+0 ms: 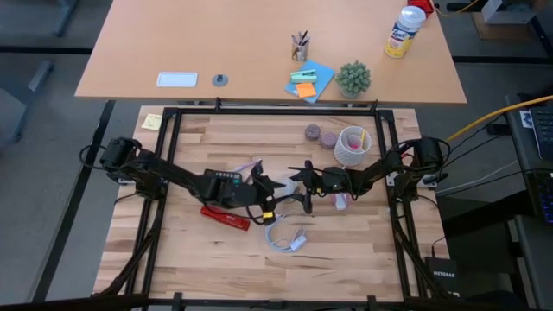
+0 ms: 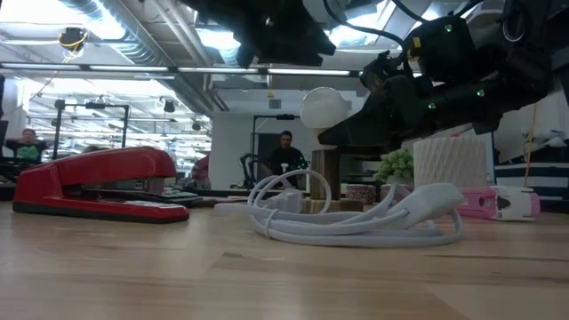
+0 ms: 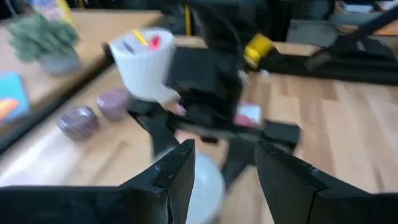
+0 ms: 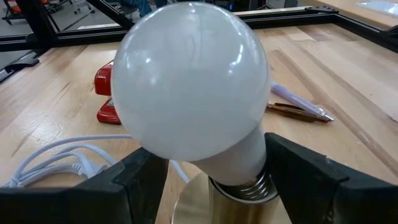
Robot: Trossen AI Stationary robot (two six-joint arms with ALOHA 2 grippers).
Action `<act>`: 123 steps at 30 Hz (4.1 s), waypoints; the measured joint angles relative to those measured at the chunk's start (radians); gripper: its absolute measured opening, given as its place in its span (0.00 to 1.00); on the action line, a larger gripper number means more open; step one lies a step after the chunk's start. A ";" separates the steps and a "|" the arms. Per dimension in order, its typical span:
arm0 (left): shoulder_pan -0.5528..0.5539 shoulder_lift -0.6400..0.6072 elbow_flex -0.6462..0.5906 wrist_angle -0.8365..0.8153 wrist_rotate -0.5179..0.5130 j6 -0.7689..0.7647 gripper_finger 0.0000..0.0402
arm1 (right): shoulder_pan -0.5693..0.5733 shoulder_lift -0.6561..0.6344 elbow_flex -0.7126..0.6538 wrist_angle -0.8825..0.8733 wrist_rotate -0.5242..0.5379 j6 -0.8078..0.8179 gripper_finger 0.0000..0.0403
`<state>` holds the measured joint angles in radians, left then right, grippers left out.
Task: Screw lightbulb
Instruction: Insert the white lightbulb into the golden lamp
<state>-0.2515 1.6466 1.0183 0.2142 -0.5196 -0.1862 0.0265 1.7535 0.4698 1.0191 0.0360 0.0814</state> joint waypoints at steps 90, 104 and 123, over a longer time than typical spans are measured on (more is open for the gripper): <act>0.111 0.042 0.000 -0.038 -0.036 -0.155 0.40 | 0.000 0.000 0.000 0.003 0.108 0.001 0.66; 0.111 0.042 0.000 -0.037 -0.054 -0.155 0.40 | -0.001 0.000 0.000 -0.002 0.092 0.003 0.66; 0.111 0.042 0.000 -0.029 -0.054 -0.158 0.40 | -0.001 -0.080 0.000 -0.148 0.172 -0.005 0.66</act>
<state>-0.1410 1.6890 1.0183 0.1849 -0.5739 -0.3439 0.0255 1.6738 0.4694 0.8712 0.2080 0.0766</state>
